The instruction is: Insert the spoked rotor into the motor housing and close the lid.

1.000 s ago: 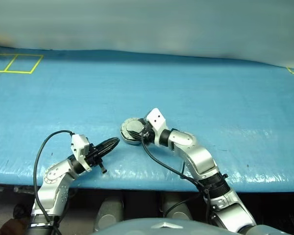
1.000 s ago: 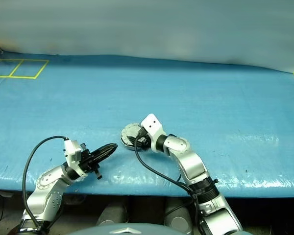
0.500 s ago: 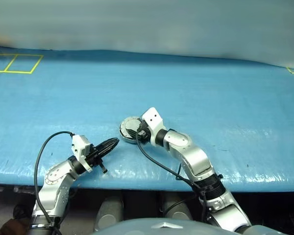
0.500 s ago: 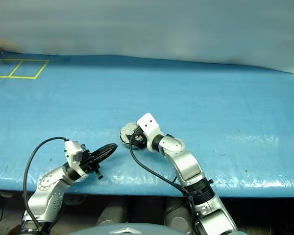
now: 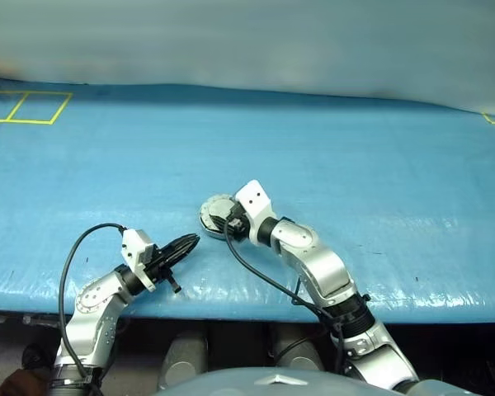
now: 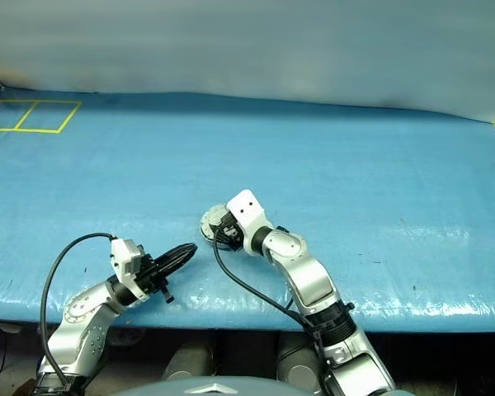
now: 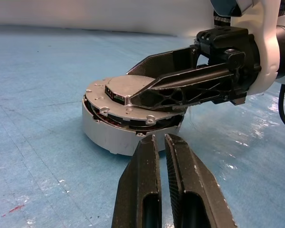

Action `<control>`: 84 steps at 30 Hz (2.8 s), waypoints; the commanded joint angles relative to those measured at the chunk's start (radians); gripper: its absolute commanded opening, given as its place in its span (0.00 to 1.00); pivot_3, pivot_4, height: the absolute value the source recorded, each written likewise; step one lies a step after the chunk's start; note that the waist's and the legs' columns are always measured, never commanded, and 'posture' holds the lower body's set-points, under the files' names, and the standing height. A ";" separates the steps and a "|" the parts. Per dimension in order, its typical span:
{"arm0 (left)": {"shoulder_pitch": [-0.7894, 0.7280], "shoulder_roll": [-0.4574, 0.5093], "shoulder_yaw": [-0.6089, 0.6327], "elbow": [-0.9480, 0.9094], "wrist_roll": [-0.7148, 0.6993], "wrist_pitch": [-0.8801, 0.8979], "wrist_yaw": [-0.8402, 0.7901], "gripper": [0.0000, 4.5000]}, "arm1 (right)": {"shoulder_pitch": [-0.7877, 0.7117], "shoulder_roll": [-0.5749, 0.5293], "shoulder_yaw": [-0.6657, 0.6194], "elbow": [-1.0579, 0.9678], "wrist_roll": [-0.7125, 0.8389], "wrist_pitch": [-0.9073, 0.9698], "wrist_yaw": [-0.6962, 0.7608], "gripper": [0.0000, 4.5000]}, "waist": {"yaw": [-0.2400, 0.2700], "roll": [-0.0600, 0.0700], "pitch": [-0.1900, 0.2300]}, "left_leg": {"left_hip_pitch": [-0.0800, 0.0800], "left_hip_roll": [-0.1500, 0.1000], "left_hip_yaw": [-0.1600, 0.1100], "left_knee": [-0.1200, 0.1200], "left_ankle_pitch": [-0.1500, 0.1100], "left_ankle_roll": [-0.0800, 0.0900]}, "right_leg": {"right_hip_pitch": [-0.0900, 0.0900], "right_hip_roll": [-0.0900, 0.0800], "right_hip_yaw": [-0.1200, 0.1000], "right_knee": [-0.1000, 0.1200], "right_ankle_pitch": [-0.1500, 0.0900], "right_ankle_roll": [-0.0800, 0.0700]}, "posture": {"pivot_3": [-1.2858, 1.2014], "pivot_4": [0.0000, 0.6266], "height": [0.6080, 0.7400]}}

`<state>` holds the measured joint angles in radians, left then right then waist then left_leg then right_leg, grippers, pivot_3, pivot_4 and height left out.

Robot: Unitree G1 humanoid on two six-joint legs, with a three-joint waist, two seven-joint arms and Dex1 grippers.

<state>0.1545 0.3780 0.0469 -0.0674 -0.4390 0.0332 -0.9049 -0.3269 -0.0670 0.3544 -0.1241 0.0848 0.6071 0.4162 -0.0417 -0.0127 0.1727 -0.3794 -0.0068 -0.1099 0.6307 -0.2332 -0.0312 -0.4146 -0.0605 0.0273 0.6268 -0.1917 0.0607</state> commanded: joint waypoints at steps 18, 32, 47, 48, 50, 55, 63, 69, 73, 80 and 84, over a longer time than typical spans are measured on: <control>0.003 0.000 0.008 0.001 0.013 -0.028 0.027 0.06 | -0.028 0.000 0.051 0.065 -0.054 -0.047 0.005 0.67 | -0.002 0.000 0.000 | -0.001 0.000 0.000 -0.001 0.000 0.000 | 0.000 0.000 0.000 0.000 0.000 0.000 | 0.52 0.24 1.00; 0.007 -0.007 0.000 0.002 0.011 -0.036 0.035 0.06 | -0.039 0.002 0.032 0.179 -0.064 -0.075 0.002 0.67 | -0.012 -0.001 -0.001 | 0.001 0.000 0.000 -0.001 0.000 0.000 | 0.001 0.000 0.000 0.000 0.000 0.000 | 0.52 0.24 1.00; -0.119 -0.075 0.035 0.007 -0.053 0.146 0.199 0.03 | -0.032 -0.017 0.038 0.184 -0.076 -0.078 0.016 0.67 | -0.012 -0.002 -0.008 | 0.002 0.000 -0.001 0.000 0.001 -0.001 | 0.003 0.000 -0.001 0.001 0.000 0.000 | 0.52 0.24 1.00; -0.144 -0.075 0.019 0.028 -0.024 0.144 0.210 0.03 | -0.028 -0.019 0.039 0.178 -0.077 -0.079 0.015 0.67 | -0.012 -0.002 -0.008 | 0.002 0.000 -0.001 0.000 0.001 -0.001 | 0.003 0.000 -0.001 0.001 0.000 0.000 | 0.52 0.24 1.00; -0.180 -0.075 -0.006 0.059 0.013 0.150 0.220 0.03 | -0.023 -0.022 0.039 0.166 -0.080 -0.079 0.012 0.67 | -0.010 -0.002 -0.008 | 0.002 0.000 -0.001 0.000 0.001 -0.001 | 0.003 0.000 -0.001 0.001 0.000 0.000 | 0.52 0.24 1.00; -0.207 -0.046 -0.060 0.096 0.106 0.203 0.258 0.03 | -0.012 -0.022 0.027 0.142 -0.079 -0.075 -0.001 0.67 | -0.005 -0.002 -0.008 | 0.002 0.000 -0.002 -0.001 0.001 -0.001 | 0.003 0.000 -0.001 0.000 0.000 0.000 | 0.52 0.24 1.00; -0.197 -0.031 -0.092 0.108 0.142 0.201 0.237 0.03 | 0.004 -0.016 -0.014 0.088 -0.031 -0.051 0.011 0.67 | 0.006 0.000 -0.013 | 0.002 -0.001 -0.002 -0.001 0.001 -0.001 | 0.003 0.000 -0.002 0.000 0.000 0.000 | 0.52 0.24 1.00; -0.174 -0.033 -0.089 0.097 0.140 0.194 0.231 0.00 | 0.019 -0.025 -0.055 -0.027 0.052 -0.087 0.074 0.96 | 0.006 0.000 -0.013 | 0.001 -0.001 -0.002 -0.002 0.001 -0.001 | 0.003 -0.001 -0.002 -0.002 0.000 0.000 | 0.52 0.24 1.00; -0.160 -0.036 -0.090 0.094 0.142 0.188 0.228 0.00 | 0.028 -0.008 -0.118 -0.118 0.124 -0.077 0.067 0.99 | 0.006 0.001 -0.012 | 0.001 -0.001 -0.003 -0.002 0.001 -0.001 | 0.002 -0.001 -0.002 -0.002 -0.001 0.000 | 0.52 0.24 1.00; -0.156 -0.044 -0.090 0.096 0.144 0.176 0.222 0.00 | 0.053 0.034 -0.326 -0.124 0.348 0.222 -0.010 0.99 | 0.016 0.001 -0.012 | 0.001 -0.001 -0.003 -0.002 0.001 -0.001 | 0.002 -0.001 -0.002 -0.002 -0.001 0.000 | 0.52 0.24 1.00; -0.161 -0.045 -0.091 0.102 0.145 0.168 0.220 0.00 | 0.077 0.052 -0.393 -0.072 0.443 0.336 -0.018 0.99 | 0.017 0.002 -0.011 | 0.000 -0.001 -0.003 -0.003 0.001 -0.001 | 0.002 -0.001 -0.003 -0.002 -0.001 -0.001 | 0.52 0.24 1.00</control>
<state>-0.0154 0.3360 -0.0141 0.0070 -0.3167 0.1867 -0.6782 -0.2418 -0.0307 -0.0227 -0.1847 0.4787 0.9123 0.4005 -0.0251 -0.0109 0.1613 -0.3796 -0.0077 -0.1127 0.6278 -0.2326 -0.0322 -0.4135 -0.0616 0.0248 0.6248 -0.1928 0.0601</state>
